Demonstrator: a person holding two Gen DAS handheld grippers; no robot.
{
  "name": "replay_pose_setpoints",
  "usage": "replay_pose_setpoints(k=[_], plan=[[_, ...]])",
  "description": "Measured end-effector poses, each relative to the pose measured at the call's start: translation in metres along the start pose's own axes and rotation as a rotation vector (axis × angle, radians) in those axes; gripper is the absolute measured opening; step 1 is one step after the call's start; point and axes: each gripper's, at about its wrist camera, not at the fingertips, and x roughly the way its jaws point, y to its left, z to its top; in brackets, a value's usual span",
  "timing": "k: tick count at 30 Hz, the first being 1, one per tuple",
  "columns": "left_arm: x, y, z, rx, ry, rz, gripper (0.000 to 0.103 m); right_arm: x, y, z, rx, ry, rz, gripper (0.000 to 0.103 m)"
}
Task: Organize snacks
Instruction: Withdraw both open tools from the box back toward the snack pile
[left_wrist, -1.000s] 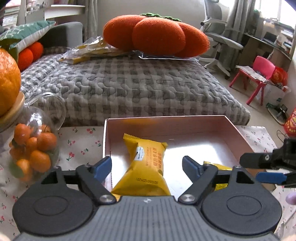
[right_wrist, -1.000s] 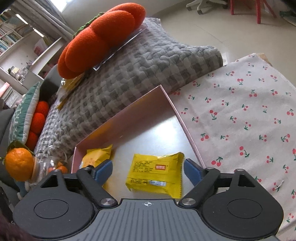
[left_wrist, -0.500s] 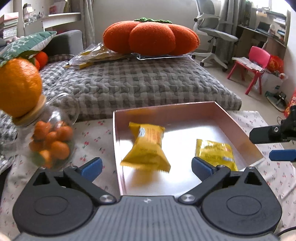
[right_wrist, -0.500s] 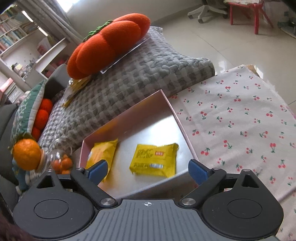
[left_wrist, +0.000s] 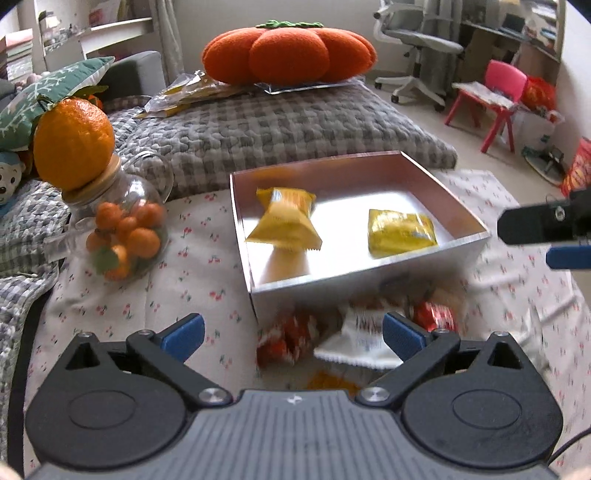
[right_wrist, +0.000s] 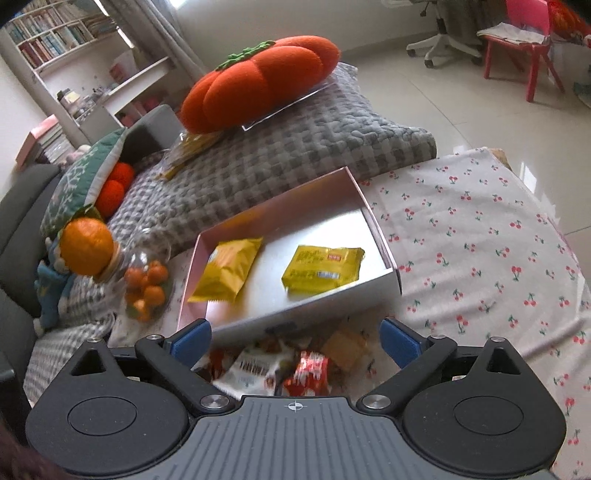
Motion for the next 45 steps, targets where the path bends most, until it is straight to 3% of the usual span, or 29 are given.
replay_pose_setpoints(k=[9,17,25,31,36,44,45], plan=[[-0.016,0.002,-0.037,-0.020,0.060,-0.029,0.103,-0.014,0.000,-0.032,-0.042,0.005,0.002,0.100],[-0.027,0.013,-0.071,-0.077,0.027,-0.051,0.103,-0.008,-0.006,-0.064,-0.132,0.031,-0.001,0.102],[-0.020,0.024,-0.094,-0.071,0.042,-0.039,0.103,-0.009,-0.021,-0.093,-0.222,0.047,-0.016,0.103],[-0.019,0.024,-0.110,-0.055,0.047,-0.055,0.103,-0.005,-0.040,-0.106,-0.248,0.069,-0.066,0.103],[-0.012,0.028,-0.125,-0.098,0.065,-0.068,0.103,-0.003,-0.053,-0.121,-0.301,0.062,-0.116,0.103],[-0.011,0.025,-0.137,-0.110,0.041,-0.093,0.103,0.008,-0.065,-0.150,-0.429,0.118,-0.103,0.103],[-0.011,0.025,-0.137,-0.112,0.039,-0.096,0.103,0.007,-0.066,-0.154,-0.453,0.094,-0.102,0.103]])
